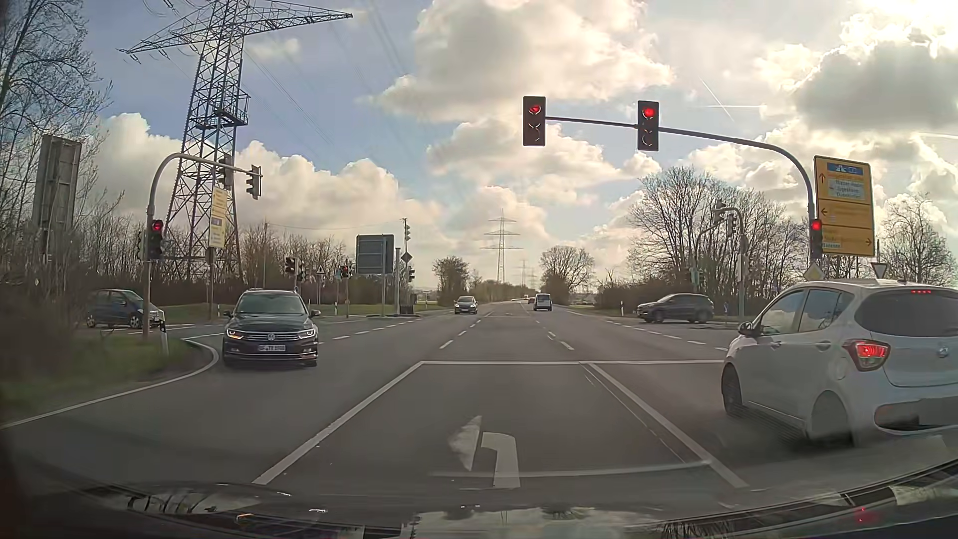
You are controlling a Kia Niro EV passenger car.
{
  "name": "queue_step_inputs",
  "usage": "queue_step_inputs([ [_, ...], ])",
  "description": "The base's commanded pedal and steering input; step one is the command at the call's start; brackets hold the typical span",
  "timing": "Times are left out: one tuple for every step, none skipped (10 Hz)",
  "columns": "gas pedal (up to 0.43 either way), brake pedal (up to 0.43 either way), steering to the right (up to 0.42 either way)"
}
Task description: Follow the waypoints while adhering to traffic rules and regulations
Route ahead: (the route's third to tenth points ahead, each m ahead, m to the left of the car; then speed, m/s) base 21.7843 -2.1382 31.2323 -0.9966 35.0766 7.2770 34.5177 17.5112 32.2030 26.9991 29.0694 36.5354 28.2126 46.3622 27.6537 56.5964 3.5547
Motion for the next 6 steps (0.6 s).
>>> queue_step_inputs([
  [0.000, 0.000, 0.000],
  [0.000, 0.000, 0.000],
  [0.000, 0.000, -0.001],
  [0.000, 0.000, 0.000],
  [0.000, 0.000, 0.000],
  [0.000, 0.000, 0.000],
])
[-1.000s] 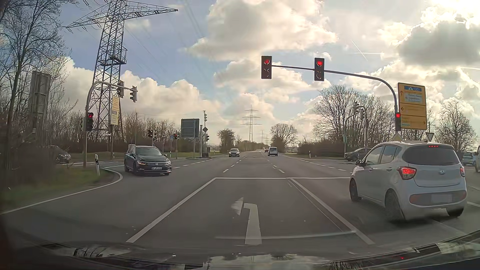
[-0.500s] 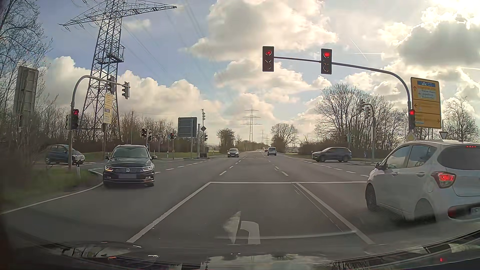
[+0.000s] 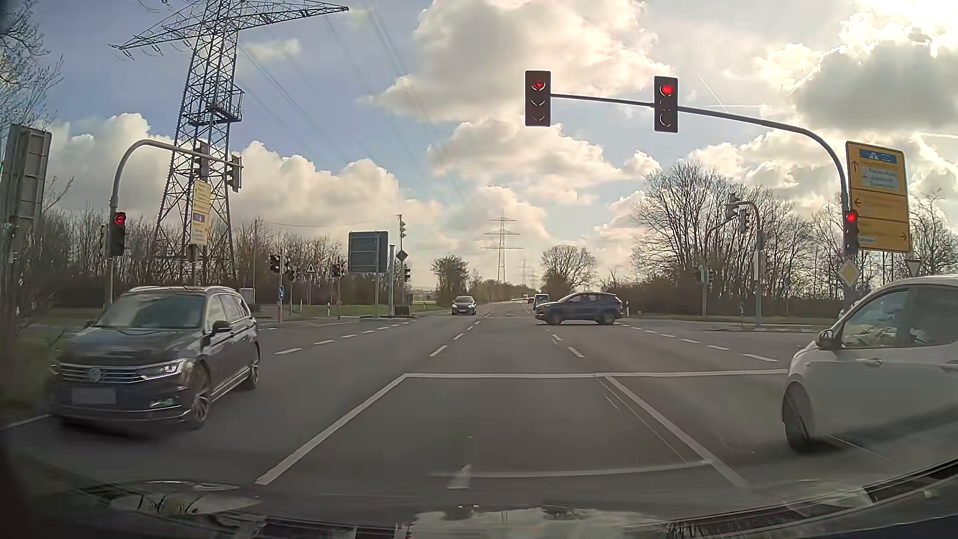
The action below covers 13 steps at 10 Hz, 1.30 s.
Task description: Follow the waypoints while adhering to traffic rules and regulations
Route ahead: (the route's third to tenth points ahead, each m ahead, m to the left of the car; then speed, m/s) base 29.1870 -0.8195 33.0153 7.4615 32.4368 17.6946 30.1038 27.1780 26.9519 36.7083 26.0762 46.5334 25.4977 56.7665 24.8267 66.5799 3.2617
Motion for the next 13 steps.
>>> queue_step_inputs([
  [0.000, 0.000, -0.001],
  [0.000, 0.000, 0.000],
  [0.000, 0.000, -0.001],
  [0.000, 0.012, -0.001],
  [0.000, 0.024, -0.001],
  [0.000, 0.055, -0.001],
  [0.000, 0.085, -0.001],
  [0.000, 0.104, -0.001],
  [0.000, 0.110, -0.001],
  [0.000, 0.128, -0.001],
  [0.000, 0.165, -0.001],
  [0.000, 0.177, -0.001],
  [0.000, 0.195, -0.001],
])
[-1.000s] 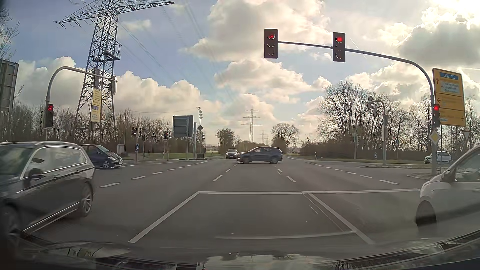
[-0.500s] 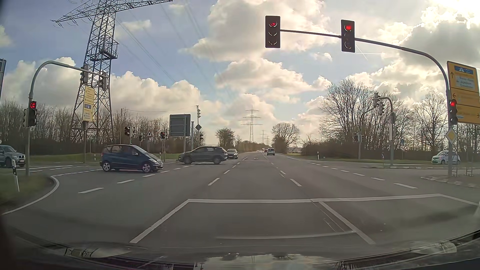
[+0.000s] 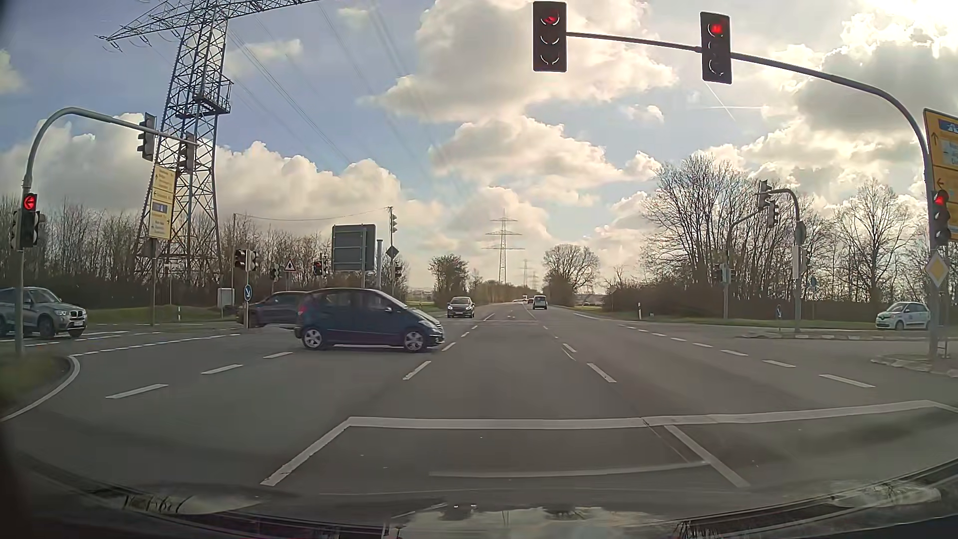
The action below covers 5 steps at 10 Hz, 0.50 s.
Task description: Follow the waypoints while adhering to traffic rules and regulations
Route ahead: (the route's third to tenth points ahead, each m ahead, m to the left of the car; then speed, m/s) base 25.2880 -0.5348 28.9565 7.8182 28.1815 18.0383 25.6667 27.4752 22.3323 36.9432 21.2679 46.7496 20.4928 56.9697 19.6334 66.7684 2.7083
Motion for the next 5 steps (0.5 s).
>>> queue_step_inputs([
  [0.000, 0.207, -0.001],
  [0.000, 0.213, -0.001],
  [0.000, 0.226, -0.001],
  [0.000, 0.226, -0.001],
  [0.000, 0.226, -0.001],
])
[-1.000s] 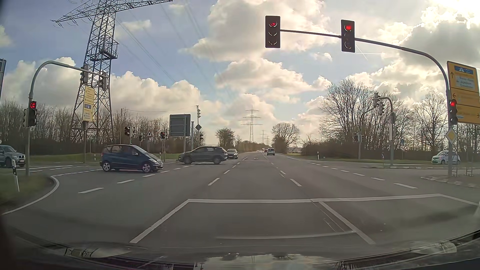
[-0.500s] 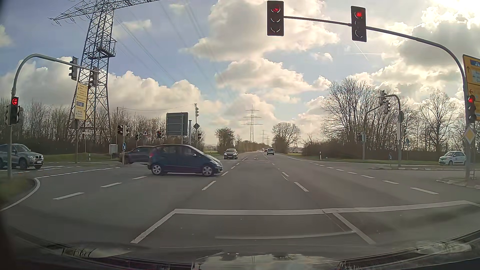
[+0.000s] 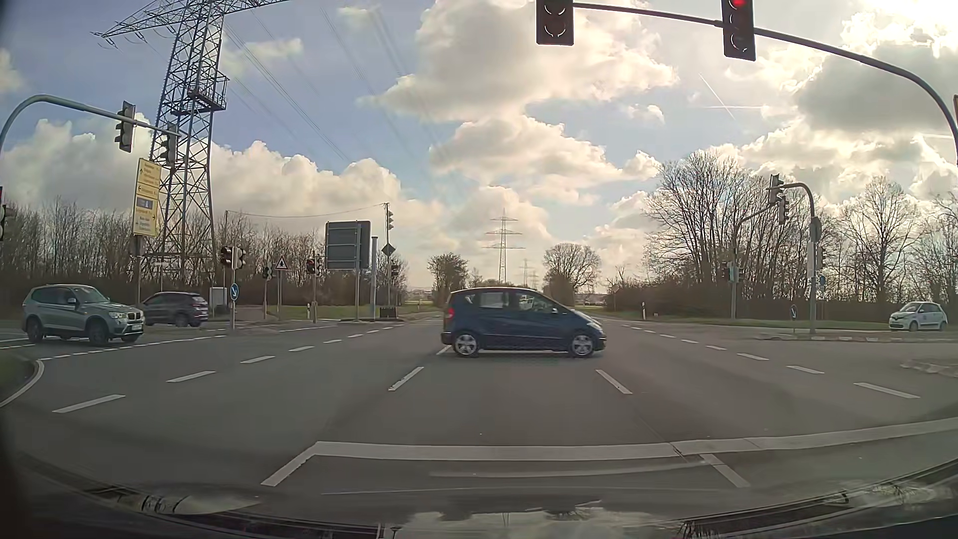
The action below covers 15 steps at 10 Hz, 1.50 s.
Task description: Follow the waypoints while adhering to traffic rules and regulations
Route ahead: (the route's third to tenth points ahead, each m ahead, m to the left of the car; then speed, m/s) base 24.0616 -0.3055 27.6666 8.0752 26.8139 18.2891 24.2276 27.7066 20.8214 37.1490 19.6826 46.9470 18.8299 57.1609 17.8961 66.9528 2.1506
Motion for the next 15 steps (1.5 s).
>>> queue_step_inputs([
  [0.000, 0.226, -0.001],
  [0.000, 0.232, -0.001],
  [0.000, 0.232, -0.001],
  [0.000, 0.238, -0.001],
  [0.000, 0.250, -0.001],
  [0.000, 0.262, -0.001],
  [0.000, 0.268, -0.001],
  [0.000, 0.262, -0.001],
  [0.000, 0.268, -0.001],
  [0.000, 0.244, -0.001],
  [0.000, 0.250, -0.001],
  [0.000, 0.250, -0.001],
  [0.000, 0.250, -0.001],
  [0.000, 0.244, -0.001],
  [0.000, 0.250, -0.001],
])
